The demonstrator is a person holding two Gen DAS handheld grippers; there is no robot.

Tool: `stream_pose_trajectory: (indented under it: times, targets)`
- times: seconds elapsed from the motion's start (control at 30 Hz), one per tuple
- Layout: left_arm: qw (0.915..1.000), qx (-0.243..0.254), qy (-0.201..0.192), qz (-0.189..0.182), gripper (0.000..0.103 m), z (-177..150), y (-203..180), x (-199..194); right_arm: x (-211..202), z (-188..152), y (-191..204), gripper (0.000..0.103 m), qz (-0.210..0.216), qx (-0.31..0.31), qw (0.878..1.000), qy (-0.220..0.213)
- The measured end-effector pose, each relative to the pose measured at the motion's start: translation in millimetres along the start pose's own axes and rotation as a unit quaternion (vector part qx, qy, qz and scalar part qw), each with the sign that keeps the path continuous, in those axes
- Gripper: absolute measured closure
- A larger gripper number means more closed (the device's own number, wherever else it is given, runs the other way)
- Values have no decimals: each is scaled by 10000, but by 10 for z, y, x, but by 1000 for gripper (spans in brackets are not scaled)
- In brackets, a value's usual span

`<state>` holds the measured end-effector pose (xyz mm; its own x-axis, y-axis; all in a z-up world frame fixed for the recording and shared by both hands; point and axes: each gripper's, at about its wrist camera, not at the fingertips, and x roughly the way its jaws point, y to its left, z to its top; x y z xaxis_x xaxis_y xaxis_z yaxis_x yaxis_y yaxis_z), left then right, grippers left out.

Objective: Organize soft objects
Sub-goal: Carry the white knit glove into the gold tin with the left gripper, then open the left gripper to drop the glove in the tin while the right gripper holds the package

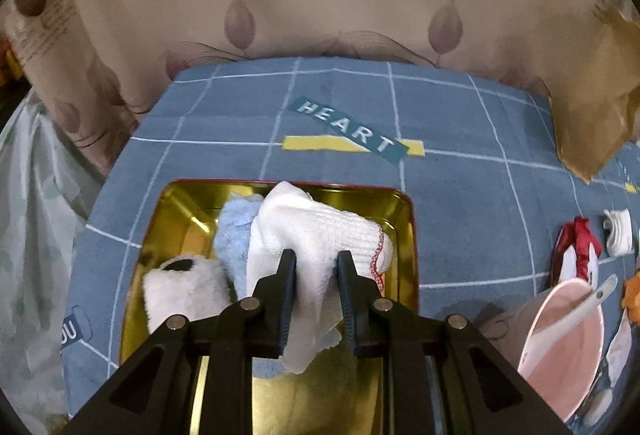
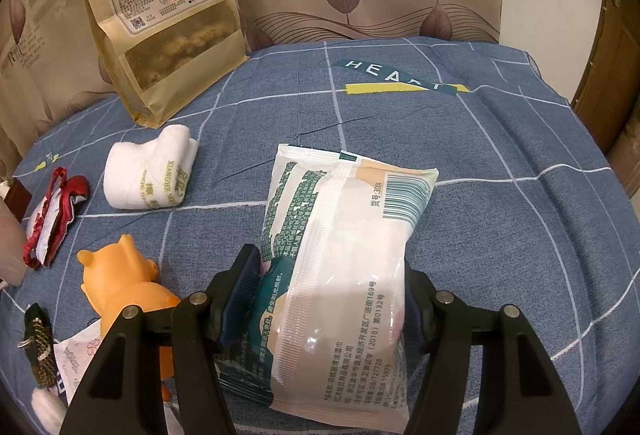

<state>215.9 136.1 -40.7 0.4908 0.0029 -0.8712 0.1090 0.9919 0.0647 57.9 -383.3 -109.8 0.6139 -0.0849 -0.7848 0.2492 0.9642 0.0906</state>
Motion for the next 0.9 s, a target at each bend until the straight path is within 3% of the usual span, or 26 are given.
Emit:
stream_pose_trajectory:
  times: [0.13, 0.37, 0.7, 0.9]
  targets:
    - [9997, 209, 34, 100, 78, -24, -83, 69, -1, -6, -13, 42, -7, -5, 10000, 1]
    - [9998, 112, 76, 138, 68, 2, -36, 37, 4, -7, -6, 41, -25, -32, 10000, 14]
    - [9995, -96, -274, -106, 59, -66, 164, -494, 3, -10, 7, 41, -48, -53, 10000, 21]
    - [9968, -112, -601, 509, 58, -349, 214, -884, -2, -10, 1, 41, -52, -57, 10000, 25]
